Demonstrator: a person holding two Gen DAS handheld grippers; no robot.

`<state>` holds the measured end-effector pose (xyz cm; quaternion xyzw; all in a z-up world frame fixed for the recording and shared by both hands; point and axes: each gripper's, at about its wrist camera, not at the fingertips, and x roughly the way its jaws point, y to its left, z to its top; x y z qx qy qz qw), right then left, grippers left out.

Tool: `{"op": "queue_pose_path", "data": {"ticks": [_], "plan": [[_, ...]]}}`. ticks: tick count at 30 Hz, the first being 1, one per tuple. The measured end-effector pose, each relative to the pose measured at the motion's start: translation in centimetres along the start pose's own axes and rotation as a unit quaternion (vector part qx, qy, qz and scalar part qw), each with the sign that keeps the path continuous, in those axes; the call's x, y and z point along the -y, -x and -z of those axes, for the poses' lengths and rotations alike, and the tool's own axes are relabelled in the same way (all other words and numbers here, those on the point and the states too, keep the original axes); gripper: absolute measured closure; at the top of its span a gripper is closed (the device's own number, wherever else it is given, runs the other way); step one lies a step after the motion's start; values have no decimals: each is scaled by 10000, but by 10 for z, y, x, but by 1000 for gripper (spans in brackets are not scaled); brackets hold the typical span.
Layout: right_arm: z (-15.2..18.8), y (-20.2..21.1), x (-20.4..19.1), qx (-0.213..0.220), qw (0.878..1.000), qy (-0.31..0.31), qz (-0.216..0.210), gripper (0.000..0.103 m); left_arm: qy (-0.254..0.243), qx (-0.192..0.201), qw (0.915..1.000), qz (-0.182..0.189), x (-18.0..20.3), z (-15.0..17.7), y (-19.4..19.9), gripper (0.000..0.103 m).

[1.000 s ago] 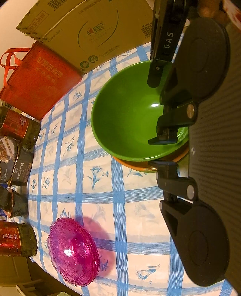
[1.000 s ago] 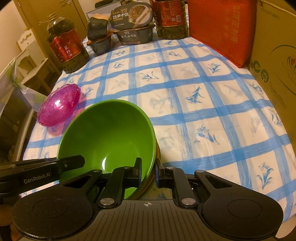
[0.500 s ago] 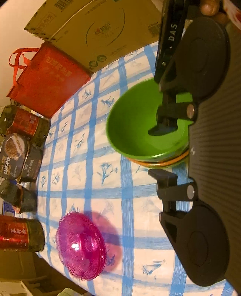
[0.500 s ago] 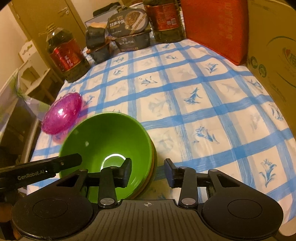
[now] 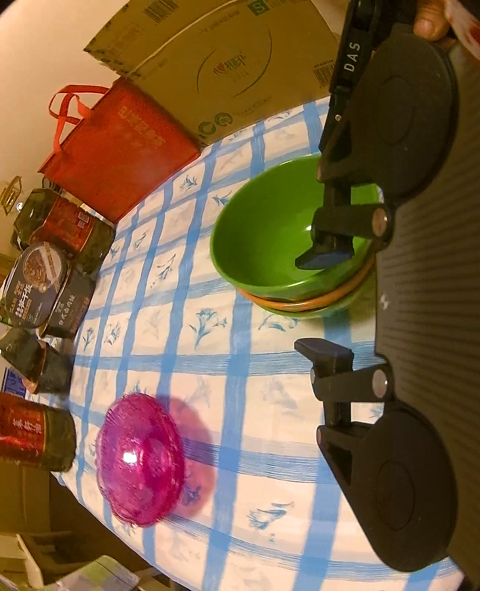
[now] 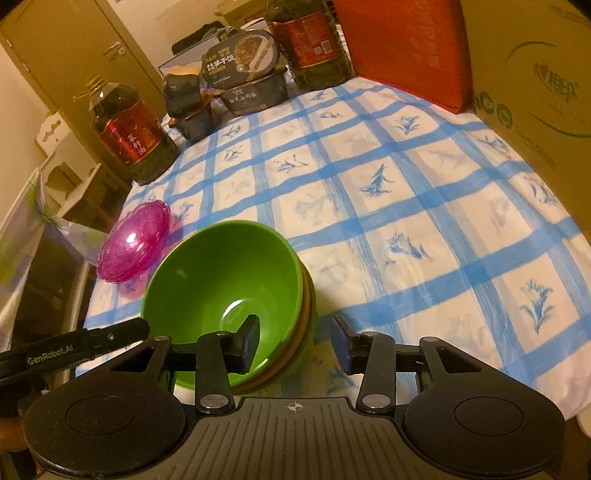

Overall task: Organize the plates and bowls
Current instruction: 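Open both tools and release the green bowl rim, then withdraw both tools from the bowl stack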

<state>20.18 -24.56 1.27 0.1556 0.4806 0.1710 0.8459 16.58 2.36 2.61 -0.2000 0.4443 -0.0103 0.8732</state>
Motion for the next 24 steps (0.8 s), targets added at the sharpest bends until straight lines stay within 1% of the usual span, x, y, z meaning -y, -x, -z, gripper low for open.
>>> {"op": "queue_pose_path", "data": {"ticks": [4, 14, 17, 21, 23, 24], "plan": [[10, 9, -1, 30, 10000, -56, 19, 47, 107, -33, 9999, 28, -2, 13, 9, 63], [34, 27, -5, 5, 10000, 30, 61, 43, 109, -111, 9999, -29, 2, 38, 24, 60], [38, 29, -4, -1, 10000, 32, 77, 42, 109, -100, 9999, -51, 2, 43, 27, 55], [42, 32, -4, -3, 10000, 42, 83, 42, 113, -66, 9999, -51, 2, 46, 31, 51], [43, 33, -3, -10, 10000, 23, 73, 42, 102, -39, 9999, -51, 2, 46, 34, 46], [43, 33, -3, -12, 10000, 16, 69, 41, 101, -24, 9999, -52, 2, 47, 35, 41]]}}
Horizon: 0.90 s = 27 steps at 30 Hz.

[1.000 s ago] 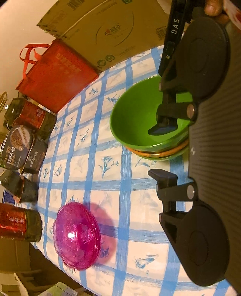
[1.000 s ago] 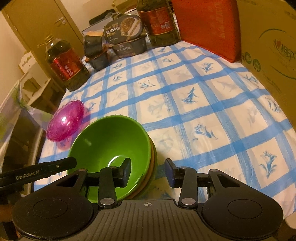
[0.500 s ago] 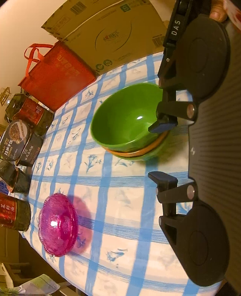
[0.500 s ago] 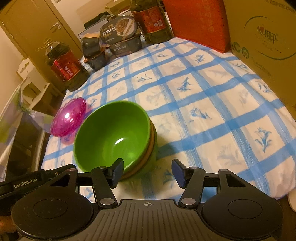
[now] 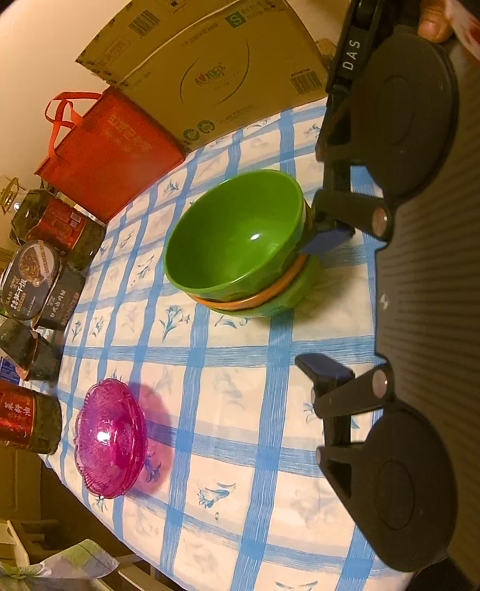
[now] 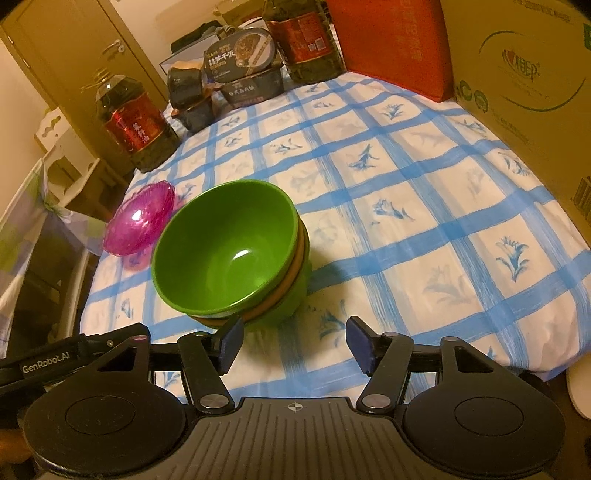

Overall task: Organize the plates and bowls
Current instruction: 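Withdraw both tools from the bowl stack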

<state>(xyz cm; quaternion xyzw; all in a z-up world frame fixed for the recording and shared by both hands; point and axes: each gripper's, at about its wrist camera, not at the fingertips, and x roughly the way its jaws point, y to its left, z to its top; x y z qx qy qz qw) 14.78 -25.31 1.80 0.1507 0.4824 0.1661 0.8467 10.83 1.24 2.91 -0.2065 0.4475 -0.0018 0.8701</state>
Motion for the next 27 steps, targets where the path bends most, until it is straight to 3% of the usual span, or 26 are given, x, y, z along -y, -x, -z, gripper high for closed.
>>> {"op": "queue_pose_path", "data": {"ticks": [7, 16, 27], "plan": [[3, 4, 1, 9, 10000, 6, 52, 41, 0, 90, 9999, -90, -1, 3, 6, 28], [6, 6, 3, 11, 9997, 106, 226, 41, -165, 316, 9992, -191, 2, 5, 10, 22], [5, 5, 4, 12, 9996, 111, 243, 41, -312, 264, 9988, -278, 3, 2, 4, 14]]}}
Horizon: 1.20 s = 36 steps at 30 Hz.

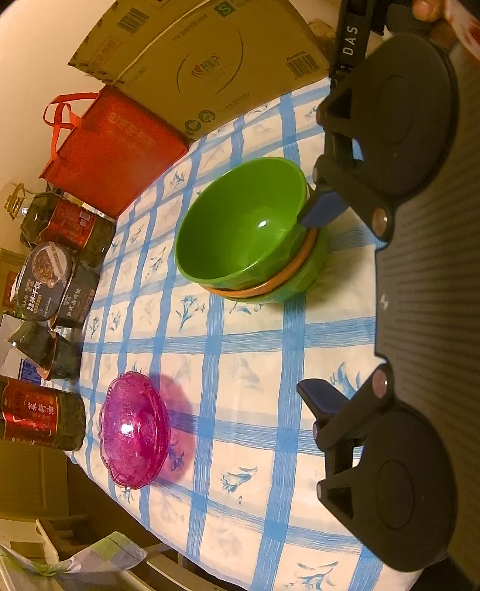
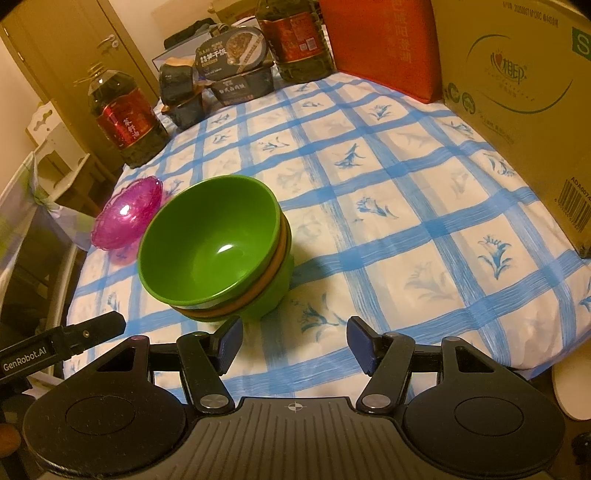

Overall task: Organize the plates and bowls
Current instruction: 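Withdraw both tools from the bowl stack, then move both tools back to the rim of the nested bowl stack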

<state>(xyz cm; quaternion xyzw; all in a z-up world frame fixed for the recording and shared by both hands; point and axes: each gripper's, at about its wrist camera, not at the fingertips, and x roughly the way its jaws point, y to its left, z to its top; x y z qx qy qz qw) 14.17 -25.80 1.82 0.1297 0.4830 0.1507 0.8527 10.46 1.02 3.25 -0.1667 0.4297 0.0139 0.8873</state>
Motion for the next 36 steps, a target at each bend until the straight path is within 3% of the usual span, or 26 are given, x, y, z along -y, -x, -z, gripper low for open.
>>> {"op": "queue_pose_path", "data": {"ticks": [19, 36], "plan": [[-36, -11, -2, 99, 9999, -91, -107, 40, -210, -275, 9993, 146, 11, -49, -27, 12], [-52, -52, 7, -212, 9989, -403, -147, 40, -232, -679, 9972, 199, 13, -65, -77, 16]]}}
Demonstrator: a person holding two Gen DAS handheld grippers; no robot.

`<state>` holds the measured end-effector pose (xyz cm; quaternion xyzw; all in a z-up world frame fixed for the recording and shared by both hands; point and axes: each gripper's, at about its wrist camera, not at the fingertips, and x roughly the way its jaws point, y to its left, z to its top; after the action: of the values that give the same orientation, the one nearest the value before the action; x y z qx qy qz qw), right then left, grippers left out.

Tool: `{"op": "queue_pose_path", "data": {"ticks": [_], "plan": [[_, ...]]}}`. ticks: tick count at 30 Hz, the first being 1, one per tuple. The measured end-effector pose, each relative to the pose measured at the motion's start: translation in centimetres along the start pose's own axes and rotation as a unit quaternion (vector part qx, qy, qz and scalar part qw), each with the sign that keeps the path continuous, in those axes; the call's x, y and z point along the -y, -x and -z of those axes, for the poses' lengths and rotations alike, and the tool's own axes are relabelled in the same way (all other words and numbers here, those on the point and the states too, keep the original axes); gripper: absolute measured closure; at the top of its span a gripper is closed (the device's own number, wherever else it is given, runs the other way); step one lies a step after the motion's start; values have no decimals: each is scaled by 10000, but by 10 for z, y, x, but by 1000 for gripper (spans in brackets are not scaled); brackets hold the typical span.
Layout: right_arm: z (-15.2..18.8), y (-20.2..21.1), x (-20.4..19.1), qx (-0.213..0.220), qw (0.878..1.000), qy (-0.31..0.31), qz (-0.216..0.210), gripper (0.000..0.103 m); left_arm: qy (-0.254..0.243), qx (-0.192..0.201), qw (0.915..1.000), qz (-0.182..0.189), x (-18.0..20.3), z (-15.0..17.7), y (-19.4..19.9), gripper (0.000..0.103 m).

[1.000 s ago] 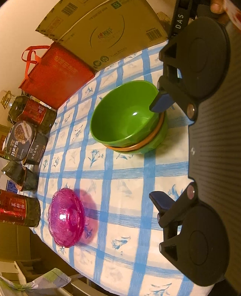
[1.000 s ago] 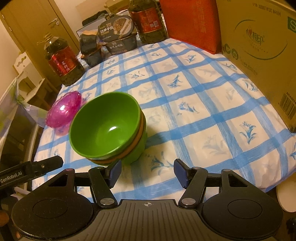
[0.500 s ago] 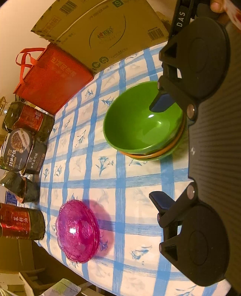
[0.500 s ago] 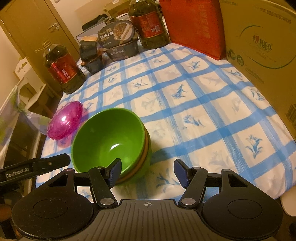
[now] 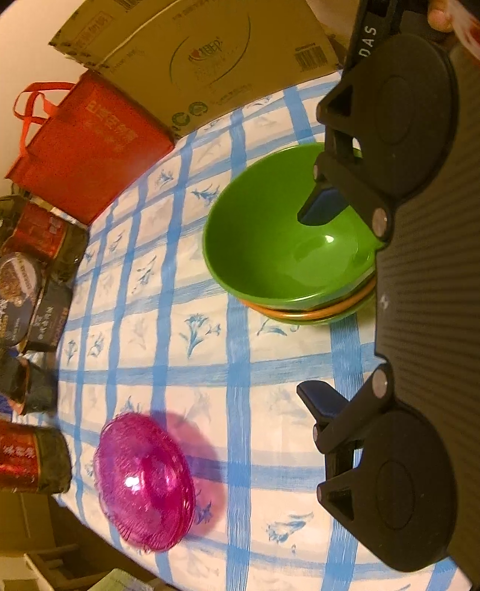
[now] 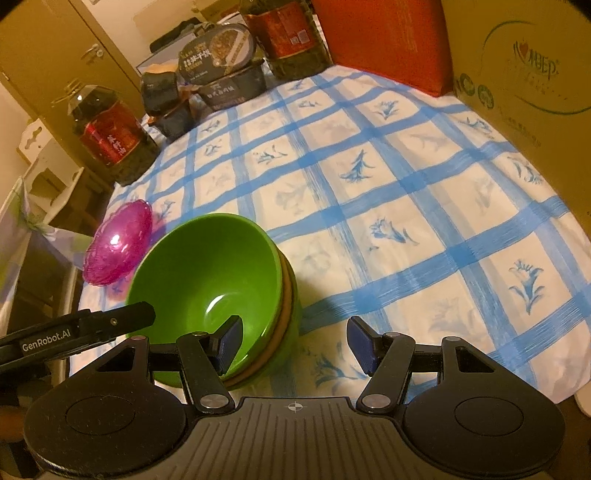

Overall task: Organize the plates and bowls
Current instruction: 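Move both tools back to the rim of the nested bowl stack, then close both tools on the rim of the bowl stack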

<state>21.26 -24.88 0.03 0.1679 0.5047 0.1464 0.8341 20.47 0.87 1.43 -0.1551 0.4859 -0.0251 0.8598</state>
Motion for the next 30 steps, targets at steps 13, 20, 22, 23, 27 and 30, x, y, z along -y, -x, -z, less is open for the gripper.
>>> {"op": "queue_pose_path", "data": {"ticks": [13, 20, 22, 23, 27, 30], "plan": [[-4, -28, -1, -252, 9996, -73, 58, 41, 149, -381, 9991, 120, -10, -3, -28, 39], [-6, -36, -3, -339, 9994, -59, 83, 50, 168, -506, 9984, 178, -11, -3, -37, 54], [-6, -40, -4, -381, 9992, -47, 94, 54, 160, -522, 9983, 180, -11, -4, -39, 56], [-6, -41, -4, -394, 9992, -47, 84, 55, 154, -530, 9983, 180, -11, -4, -39, 56], [-5, -44, -5, -420, 9991, -54, 62, 58, 128, -578, 9981, 177, -9, -3, -42, 62], [-5, -46, -5, -458, 9989, -70, 48, 59, 139, -600, 9979, 195, -9, -3, -44, 66]]}}
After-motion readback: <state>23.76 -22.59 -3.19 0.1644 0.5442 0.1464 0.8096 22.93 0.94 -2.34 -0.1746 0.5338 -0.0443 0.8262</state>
